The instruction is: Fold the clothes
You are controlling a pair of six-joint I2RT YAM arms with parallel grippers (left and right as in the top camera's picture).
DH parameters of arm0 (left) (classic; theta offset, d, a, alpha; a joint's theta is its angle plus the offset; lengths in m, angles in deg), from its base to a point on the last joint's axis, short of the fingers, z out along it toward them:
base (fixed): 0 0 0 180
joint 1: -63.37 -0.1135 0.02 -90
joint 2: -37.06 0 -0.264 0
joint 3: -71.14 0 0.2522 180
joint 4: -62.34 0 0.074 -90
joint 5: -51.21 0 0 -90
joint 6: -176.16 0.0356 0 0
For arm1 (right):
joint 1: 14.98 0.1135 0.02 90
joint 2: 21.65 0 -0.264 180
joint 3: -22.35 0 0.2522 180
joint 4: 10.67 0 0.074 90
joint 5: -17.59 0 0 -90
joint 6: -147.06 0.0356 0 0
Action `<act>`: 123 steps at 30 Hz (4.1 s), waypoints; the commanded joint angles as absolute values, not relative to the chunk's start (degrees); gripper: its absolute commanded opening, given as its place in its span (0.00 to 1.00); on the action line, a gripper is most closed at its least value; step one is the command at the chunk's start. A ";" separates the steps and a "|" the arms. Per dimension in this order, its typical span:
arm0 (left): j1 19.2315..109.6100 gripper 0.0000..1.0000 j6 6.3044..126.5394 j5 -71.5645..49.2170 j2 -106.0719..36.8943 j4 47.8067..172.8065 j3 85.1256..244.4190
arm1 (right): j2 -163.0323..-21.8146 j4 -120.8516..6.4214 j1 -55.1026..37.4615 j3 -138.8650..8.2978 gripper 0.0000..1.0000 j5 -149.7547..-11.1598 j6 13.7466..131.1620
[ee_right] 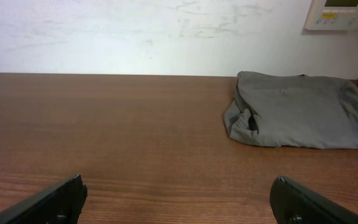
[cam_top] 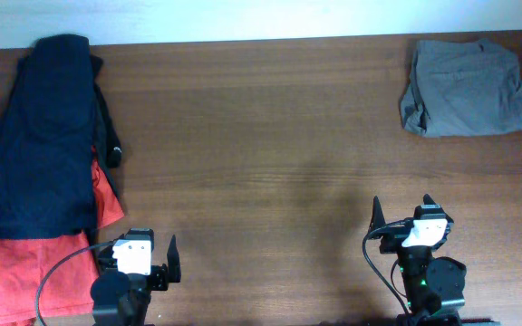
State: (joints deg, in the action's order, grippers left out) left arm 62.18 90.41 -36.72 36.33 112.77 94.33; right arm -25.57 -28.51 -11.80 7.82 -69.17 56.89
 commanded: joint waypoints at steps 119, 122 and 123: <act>51.58 0.64 101.45 -57.16 -98.03 82.32 187.26 | -89.96 -31.02 -12.02 -40.36 1.00 -86.15 57.35; 51.16 0.59 101.19 -58.10 -99.06 82.12 187.26 | -89.96 -31.26 -12.00 -40.33 1.00 -86.15 57.35; 50.97 0.58 101.19 -58.10 -99.30 82.14 187.26 | -89.96 -31.26 -12.02 -40.33 1.00 -86.15 57.35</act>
